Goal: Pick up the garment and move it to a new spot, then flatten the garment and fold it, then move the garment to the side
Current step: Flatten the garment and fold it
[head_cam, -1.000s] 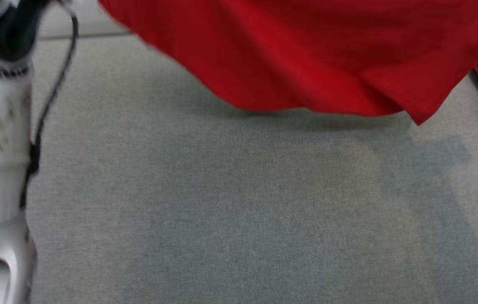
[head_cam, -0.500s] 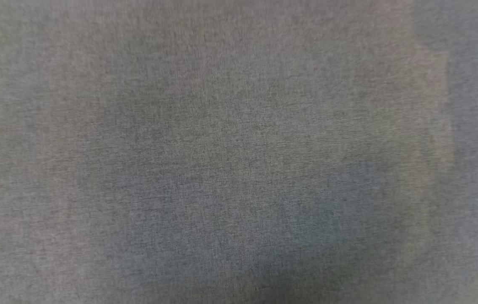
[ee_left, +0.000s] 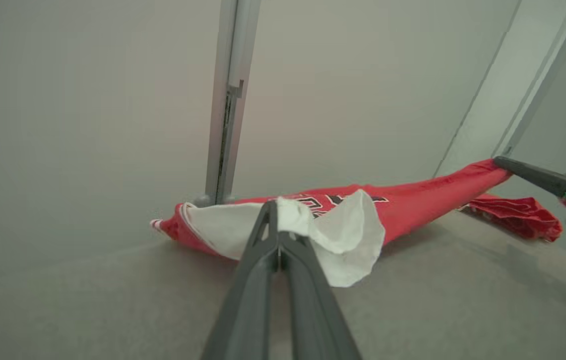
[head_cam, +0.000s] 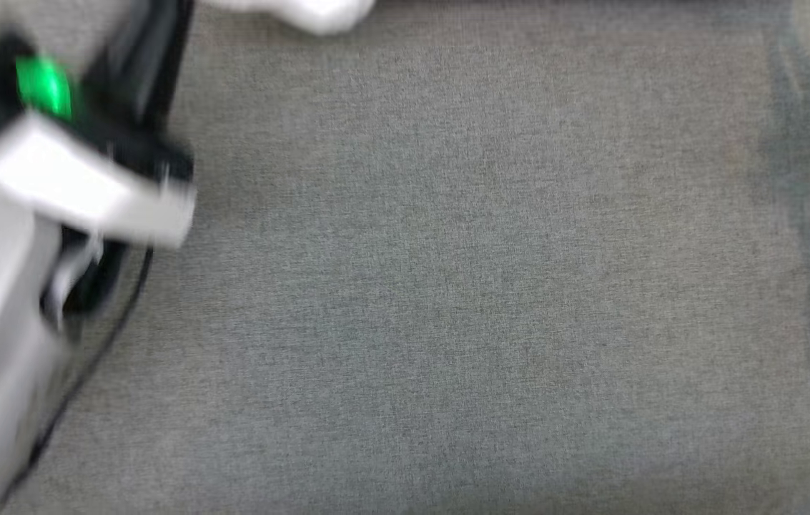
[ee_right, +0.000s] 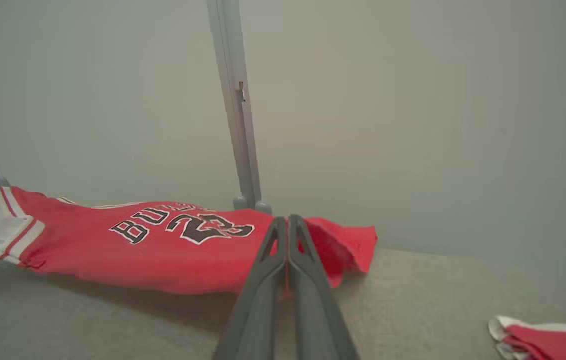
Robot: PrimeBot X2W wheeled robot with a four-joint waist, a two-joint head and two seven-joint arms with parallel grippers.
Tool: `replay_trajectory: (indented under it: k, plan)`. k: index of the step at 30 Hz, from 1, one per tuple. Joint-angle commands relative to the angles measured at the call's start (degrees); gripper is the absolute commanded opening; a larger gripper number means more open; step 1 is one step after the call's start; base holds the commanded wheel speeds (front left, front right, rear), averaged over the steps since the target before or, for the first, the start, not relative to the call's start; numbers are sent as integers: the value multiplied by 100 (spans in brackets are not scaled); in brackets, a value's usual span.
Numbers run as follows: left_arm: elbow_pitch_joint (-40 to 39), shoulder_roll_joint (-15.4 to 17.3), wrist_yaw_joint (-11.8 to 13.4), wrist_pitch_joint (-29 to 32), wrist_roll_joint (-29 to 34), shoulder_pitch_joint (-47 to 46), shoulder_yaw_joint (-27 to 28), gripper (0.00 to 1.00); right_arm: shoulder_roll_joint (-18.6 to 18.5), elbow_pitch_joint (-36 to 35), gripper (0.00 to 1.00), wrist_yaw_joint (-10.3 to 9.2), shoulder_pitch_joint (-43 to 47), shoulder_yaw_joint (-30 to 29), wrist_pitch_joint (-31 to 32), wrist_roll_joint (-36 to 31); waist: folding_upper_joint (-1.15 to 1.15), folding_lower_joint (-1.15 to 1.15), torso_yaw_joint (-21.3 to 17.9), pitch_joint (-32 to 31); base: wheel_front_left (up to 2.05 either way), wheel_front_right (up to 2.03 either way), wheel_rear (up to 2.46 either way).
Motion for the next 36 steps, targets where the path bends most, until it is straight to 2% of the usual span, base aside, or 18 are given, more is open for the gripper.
replay_trajectory:
  k: [1,4,6,7,10,14,17,21,26,29,32,36]
  plan:
    - [-254,300,3,-33,-6,614,-15,0,-113,-210,0,-3,453,99,-31,283,0,0,54,-204,0,0,0]
    - [-852,707,345,-49,-85,2117,177,0,-419,-606,0,-4,1585,302,-31,686,0,0,78,-371,0,0,0]
    - [-1271,810,565,-49,-35,3013,447,0,-540,-830,0,-4,2222,273,-31,875,0,0,103,-461,0,0,0]
    - [-1637,803,729,-47,13,3864,768,0,-630,-1047,0,-4,2853,187,-31,993,0,0,139,-577,0,0,0]
    - [-2139,765,841,-48,168,4884,1059,0,-685,-1364,0,-4,3663,-98,-32,1115,0,0,162,-754,0,0,0]
    - [-2617,967,839,-49,313,5767,1074,0,-706,-1851,0,-4,4678,-492,-32,1108,0,0,224,-969,0,0,0]
    - [-2870,1074,891,89,377,5923,990,0,-783,-2137,0,-4,5118,-642,-30,1063,0,0,232,-1137,0,0,0]
    - [-2812,943,832,251,451,5486,844,0,-626,-1993,0,-4,4987,-756,315,893,0,0,239,-1397,0,0,0]
    - [-2373,502,659,314,555,4732,556,0,-29,-1436,0,-2,4216,-735,936,672,0,0,318,-1580,0,0,0]
    - [-2059,306,642,267,678,4415,460,0,335,-989,0,-2,3708,-718,1161,516,0,0,364,-1600,0,0,0]
    - [-1793,155,580,203,724,4167,442,0,651,-557,0,-2,3204,-645,1281,440,0,0,418,-1520,0,0,0]
    - [-1513,-22,519,124,798,3951,399,0,891,-53,0,-2,2706,-488,1199,290,0,0,513,-1392,0,0,0]
